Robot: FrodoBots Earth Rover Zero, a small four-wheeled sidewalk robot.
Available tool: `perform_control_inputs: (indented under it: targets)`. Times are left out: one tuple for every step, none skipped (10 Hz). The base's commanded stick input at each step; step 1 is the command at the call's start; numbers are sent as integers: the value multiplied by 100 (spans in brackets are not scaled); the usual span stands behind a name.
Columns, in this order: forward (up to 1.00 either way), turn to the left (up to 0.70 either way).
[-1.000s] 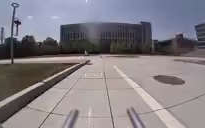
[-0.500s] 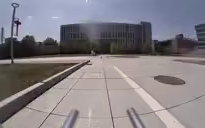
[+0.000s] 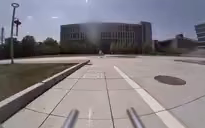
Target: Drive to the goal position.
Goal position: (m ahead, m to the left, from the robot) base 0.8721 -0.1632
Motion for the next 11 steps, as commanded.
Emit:
perform_control_inputs:
  targets:
    - [9,0]
    - [9,0]
    - [9,0]
    - [9,0]
    - [9,0]
    - [9,0]
    - [9,0]
    - [9,0]
    - [9,0]
    - [9,0]
    - [9,0]
